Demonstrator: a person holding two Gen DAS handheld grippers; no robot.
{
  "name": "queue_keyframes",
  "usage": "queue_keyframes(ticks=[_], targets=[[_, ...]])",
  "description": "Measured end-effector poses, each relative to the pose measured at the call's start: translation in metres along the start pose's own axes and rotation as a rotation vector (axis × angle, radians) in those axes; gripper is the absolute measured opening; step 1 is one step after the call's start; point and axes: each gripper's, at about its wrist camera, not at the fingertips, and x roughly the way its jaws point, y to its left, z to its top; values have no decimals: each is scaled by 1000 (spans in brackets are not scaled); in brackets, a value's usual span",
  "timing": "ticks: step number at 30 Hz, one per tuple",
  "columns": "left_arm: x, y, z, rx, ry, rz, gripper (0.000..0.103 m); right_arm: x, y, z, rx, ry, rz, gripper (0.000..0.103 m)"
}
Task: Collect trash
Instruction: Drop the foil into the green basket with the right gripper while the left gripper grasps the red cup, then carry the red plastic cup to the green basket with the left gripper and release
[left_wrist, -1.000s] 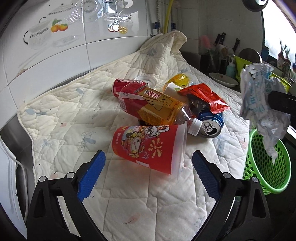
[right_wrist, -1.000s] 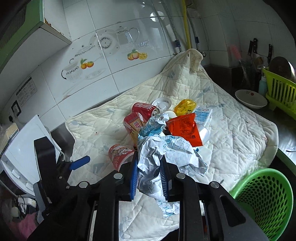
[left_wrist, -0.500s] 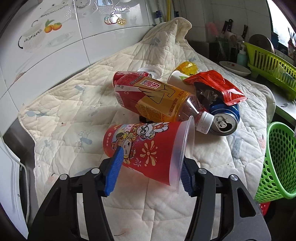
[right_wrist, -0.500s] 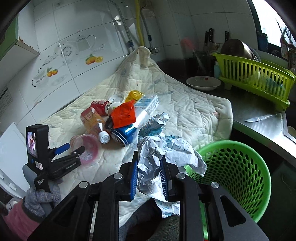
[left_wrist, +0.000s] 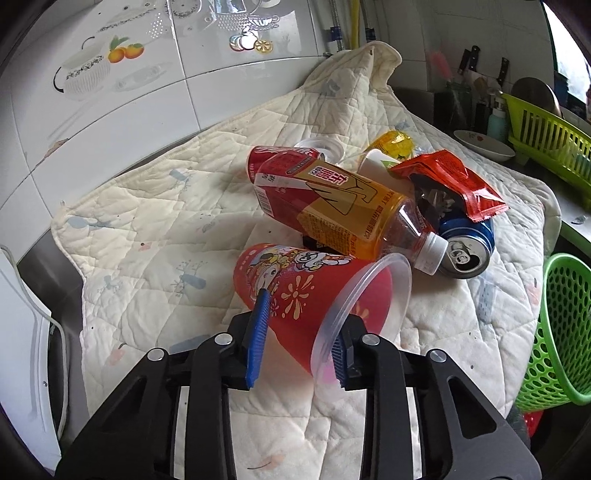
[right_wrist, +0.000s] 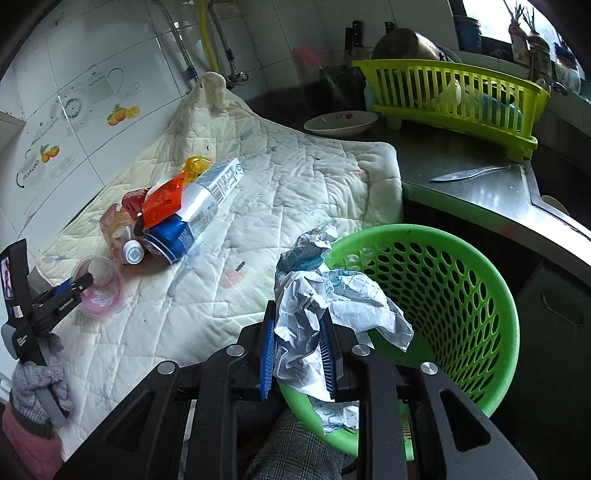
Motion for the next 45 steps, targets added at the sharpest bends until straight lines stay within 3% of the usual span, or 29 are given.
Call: queue_keyframes(ticks=[4,7,16,22,26,37,45], targets=[[-9,17,1,-36,-14,-18,10,10,-11,1,12,9,-32,23],[-16,29,1,-66,-14,-44,5,17,-18,1,18,11,-65,27],[-51,42,2,-88,-73,-132,4,29,-38,-4,43,18,-145,46],[-79,29,13,-78,-110,-275,4,19,-46,-3,64,-8,-152,52],[-91,0,23,-23,-134,-374,4,6,-50,-2,72,-35,-155,57],[-81,-117,31,116,-29,-667,4,-39,-71,-10,95,-103,-200,65],[-61,-217,17,243,74,-768,4,-68,-92,-25,133,-138,-243,67]])
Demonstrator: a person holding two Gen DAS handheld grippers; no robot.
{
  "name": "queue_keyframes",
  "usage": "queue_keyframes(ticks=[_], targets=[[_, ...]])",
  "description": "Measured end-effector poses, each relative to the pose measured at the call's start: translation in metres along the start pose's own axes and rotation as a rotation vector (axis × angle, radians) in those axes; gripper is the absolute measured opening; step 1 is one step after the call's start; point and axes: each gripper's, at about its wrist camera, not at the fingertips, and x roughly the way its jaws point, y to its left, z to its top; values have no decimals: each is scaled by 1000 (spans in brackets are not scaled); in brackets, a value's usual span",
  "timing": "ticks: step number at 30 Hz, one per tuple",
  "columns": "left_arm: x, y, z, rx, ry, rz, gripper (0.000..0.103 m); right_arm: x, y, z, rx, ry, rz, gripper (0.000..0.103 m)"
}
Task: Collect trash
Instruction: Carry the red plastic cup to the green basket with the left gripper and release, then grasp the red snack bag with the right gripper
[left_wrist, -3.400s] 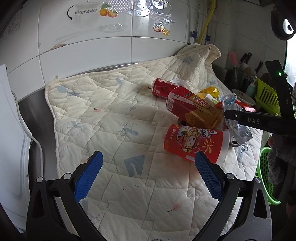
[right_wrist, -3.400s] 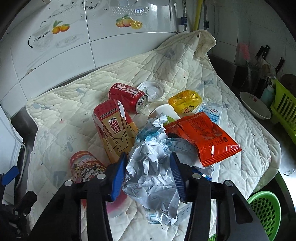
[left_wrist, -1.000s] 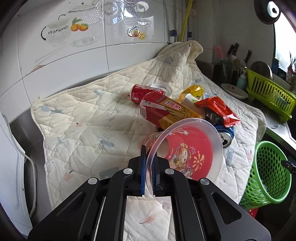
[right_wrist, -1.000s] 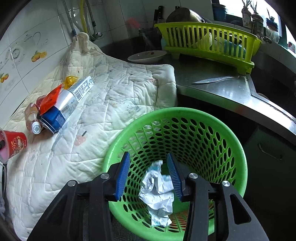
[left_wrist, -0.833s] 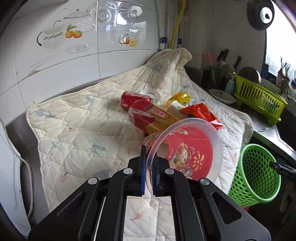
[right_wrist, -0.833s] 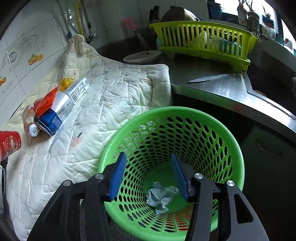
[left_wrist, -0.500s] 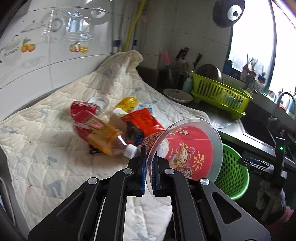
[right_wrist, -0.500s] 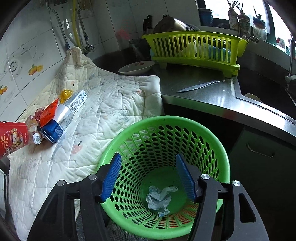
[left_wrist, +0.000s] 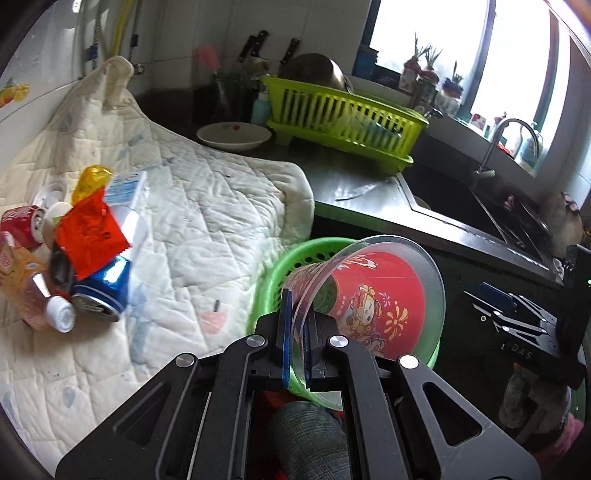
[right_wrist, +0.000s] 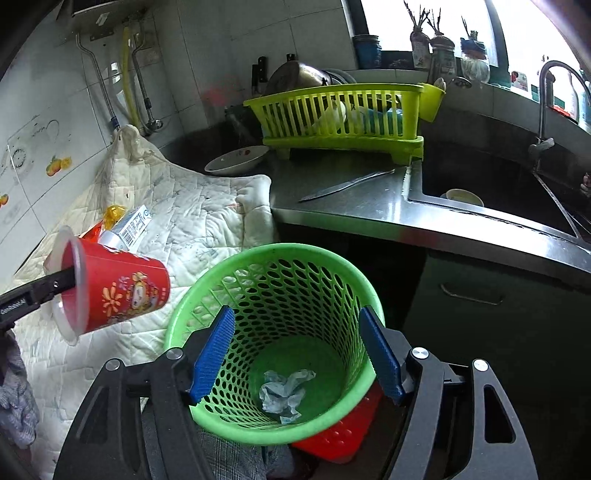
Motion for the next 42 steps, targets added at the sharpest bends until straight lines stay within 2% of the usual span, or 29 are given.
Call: queue_keyframes(ticks=[5,9,11,12,13,21,35,42], targets=[[46,-22,-2,21,82,-44,7,-4,-15,-5,32,3,-7,67],[64,-32,-9,32,123,-67,11,-5,-21,-8,48,8,-7,67],[67,-33,-11,27,136,-83,23,-5,-23,-9,55,10,-4,67],[66,-32,-12,20,134,-88,40,-5,-23,-10,57,12,-2,67],[64,-31,-13,14,126,-86,53,-5,-23,-10,56,12,0,67],[23,-10,-8,-11,53,-53,55,-5,-6,-6,23,12,37,67],[-46,58,-29,-114,-36,146,61,3,70,15,-84,17,190,71],[-75,106,-40,-219,-64,237,61,16,124,29,-168,32,286,71]])
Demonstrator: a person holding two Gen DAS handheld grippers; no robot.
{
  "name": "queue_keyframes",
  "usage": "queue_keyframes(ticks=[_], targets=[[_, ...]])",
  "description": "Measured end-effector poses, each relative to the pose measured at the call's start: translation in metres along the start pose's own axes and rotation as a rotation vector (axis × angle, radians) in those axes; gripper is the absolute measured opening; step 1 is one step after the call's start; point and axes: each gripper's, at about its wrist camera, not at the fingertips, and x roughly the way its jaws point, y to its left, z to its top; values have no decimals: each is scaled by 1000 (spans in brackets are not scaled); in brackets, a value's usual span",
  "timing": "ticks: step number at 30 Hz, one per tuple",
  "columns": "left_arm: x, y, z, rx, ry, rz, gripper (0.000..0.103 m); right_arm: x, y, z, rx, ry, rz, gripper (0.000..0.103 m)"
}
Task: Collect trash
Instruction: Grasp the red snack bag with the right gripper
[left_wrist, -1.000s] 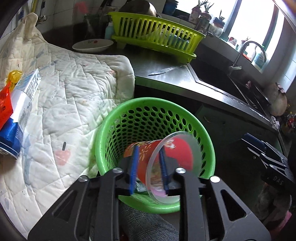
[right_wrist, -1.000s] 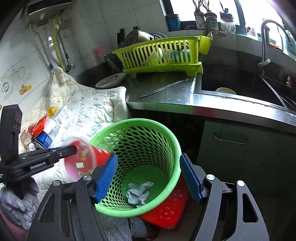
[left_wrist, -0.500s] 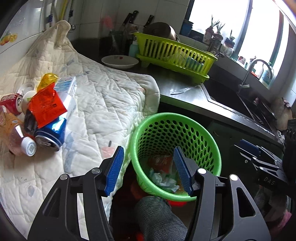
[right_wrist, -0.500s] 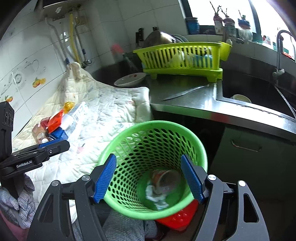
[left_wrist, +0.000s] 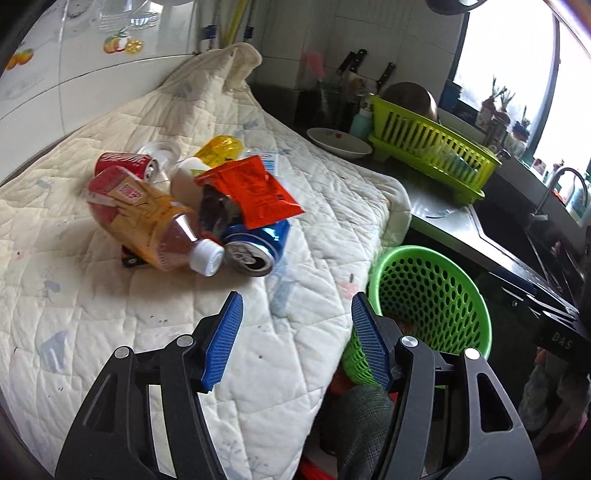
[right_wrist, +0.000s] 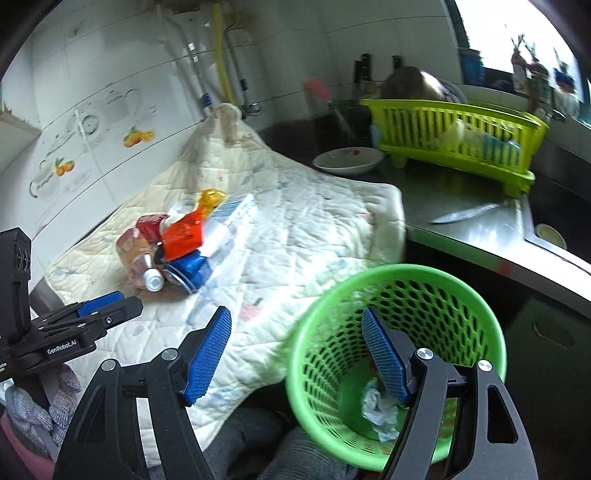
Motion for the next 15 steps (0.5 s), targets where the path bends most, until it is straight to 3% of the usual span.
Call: queue_keyframes(ticks=[9,12,15], targets=[[-19,59,3,-124,-34,106,63,37,59,36,-94,30,130,71],[-24,73,4,-155,-46,138,71,52,82,48,-152,40,159,71],[-28,85,6,-171,-53,158,71,70,101,60,-197,62,182,71]])
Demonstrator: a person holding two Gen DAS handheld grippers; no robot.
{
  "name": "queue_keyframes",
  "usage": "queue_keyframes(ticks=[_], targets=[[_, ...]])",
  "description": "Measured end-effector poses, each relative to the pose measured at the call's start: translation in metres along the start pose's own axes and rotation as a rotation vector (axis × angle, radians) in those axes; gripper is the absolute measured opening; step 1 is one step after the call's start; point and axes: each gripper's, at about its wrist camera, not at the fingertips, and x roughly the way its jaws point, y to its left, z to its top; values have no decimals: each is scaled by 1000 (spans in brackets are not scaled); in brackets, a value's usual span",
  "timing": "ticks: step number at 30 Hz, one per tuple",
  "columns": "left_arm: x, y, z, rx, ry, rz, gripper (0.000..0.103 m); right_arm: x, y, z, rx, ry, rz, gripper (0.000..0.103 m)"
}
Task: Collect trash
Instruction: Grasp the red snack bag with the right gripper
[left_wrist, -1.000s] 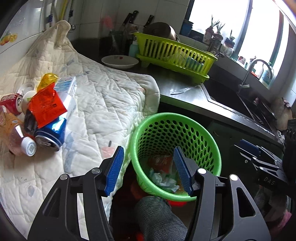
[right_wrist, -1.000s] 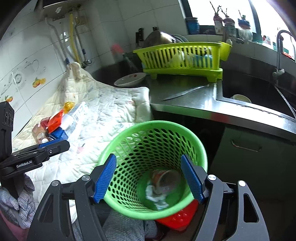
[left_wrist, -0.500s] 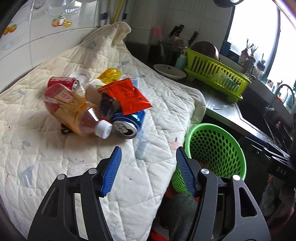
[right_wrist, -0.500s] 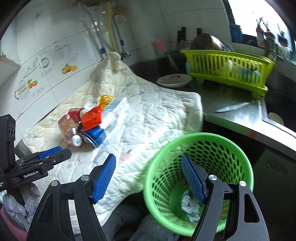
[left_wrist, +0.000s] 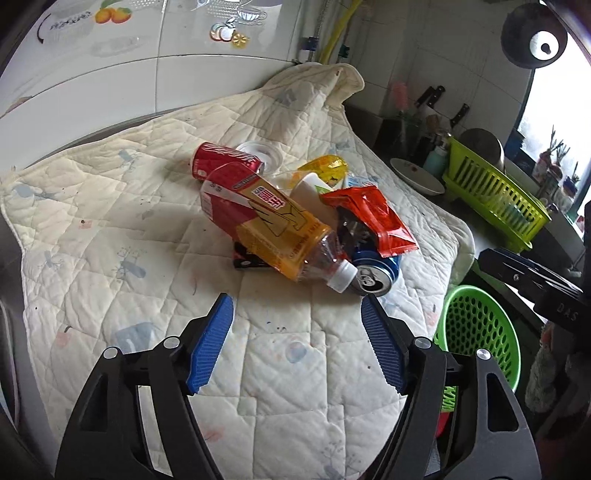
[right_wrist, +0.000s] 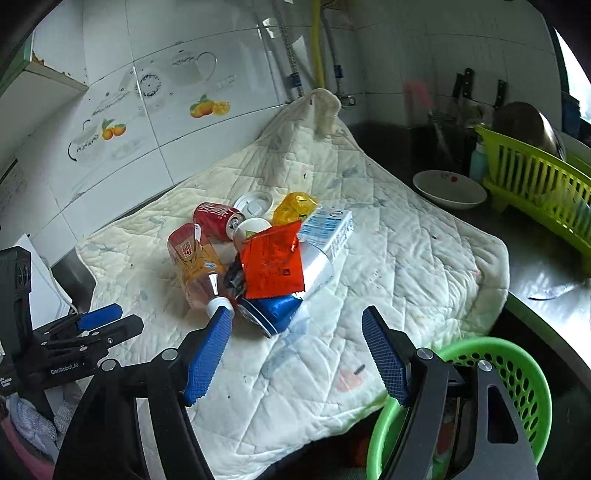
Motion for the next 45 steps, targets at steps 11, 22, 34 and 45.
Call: queue_keyframes(ticks=[11,22,34,45], targets=[[9,40,5,-83,16,41,76,81,28,46,-86,94,10,71],[13,73,8,-146,20,74,81,146,39,63,-114,178,-35,76],[23,81,10,-176,42,58,81,170,40,69,-155,211,-106,78],[26,78,11,-171,48,54,82,171,39,67,-216,211,-165,88]])
